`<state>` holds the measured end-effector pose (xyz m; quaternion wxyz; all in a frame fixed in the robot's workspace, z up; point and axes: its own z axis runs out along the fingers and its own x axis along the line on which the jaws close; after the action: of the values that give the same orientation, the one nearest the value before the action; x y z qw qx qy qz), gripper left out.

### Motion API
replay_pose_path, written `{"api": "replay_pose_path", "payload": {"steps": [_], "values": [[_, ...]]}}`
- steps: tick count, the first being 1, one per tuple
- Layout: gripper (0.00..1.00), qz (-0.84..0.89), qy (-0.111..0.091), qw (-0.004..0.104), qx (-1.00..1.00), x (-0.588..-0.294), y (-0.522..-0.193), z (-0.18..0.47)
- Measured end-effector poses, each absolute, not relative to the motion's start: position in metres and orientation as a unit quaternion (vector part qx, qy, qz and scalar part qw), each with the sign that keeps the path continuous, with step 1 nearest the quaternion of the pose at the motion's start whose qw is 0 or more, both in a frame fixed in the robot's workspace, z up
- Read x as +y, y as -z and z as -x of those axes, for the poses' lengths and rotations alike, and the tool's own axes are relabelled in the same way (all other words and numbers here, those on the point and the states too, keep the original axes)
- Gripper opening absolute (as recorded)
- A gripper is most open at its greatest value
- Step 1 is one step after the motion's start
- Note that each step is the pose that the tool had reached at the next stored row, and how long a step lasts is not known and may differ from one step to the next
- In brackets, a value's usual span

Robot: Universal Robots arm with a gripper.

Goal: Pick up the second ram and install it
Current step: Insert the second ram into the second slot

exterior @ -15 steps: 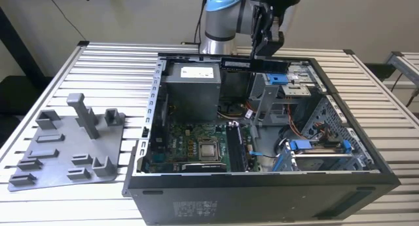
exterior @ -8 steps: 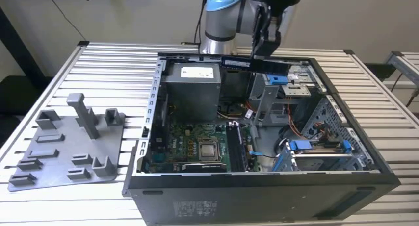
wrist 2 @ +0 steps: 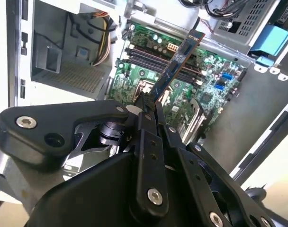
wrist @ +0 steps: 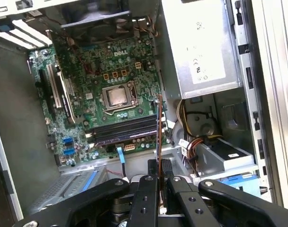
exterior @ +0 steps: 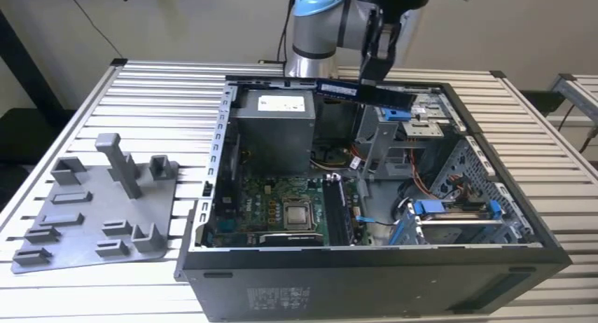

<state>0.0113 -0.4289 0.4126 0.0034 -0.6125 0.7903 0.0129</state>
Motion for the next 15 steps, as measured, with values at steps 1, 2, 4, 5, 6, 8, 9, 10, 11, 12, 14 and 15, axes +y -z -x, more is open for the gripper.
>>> {"api": "replay_pose_path", "payload": {"steps": [1, 2, 4, 5, 6, 8, 9, 10, 11, 12, 14, 15], "values": [[0.14, 0.607, -0.013, 0.003, 0.795, -0.4289, -0.4126, -0.0113], [0.14, 0.602, -0.013, 0.004, 0.798, -0.4289, -0.4125, -0.0112], [0.14, 0.591, -0.013, 0.004, 0.806, -0.4289, -0.4125, -0.0113], [0.14, 0.586, -0.013, 0.004, 0.810, -0.4289, -0.4124, -0.0113], [0.14, 0.581, -0.013, 0.004, 0.814, -0.4289, -0.4124, -0.0112], [0.14, 0.571, -0.013, 0.004, 0.821, -0.4289, -0.4124, -0.0113], [0.14, 0.566, -0.013, 0.004, 0.824, -0.4288, -0.4123, -0.0113], [0.14, 0.561, -0.013, 0.004, 0.828, -0.4288, -0.4123, -0.0113], [0.14, 0.556, -0.013, 0.004, 0.831, -0.4289, -0.4124, -0.0112], [0.14, 0.551, -0.013, 0.004, 0.835, -0.4289, -0.4124, -0.0112], [0.14, 0.541, -0.013, 0.005, 0.841, -0.4289, -0.4124, -0.0113], [0.14, 0.536, -0.013, 0.005, 0.844, -0.4289, -0.4123, -0.0113]]}}
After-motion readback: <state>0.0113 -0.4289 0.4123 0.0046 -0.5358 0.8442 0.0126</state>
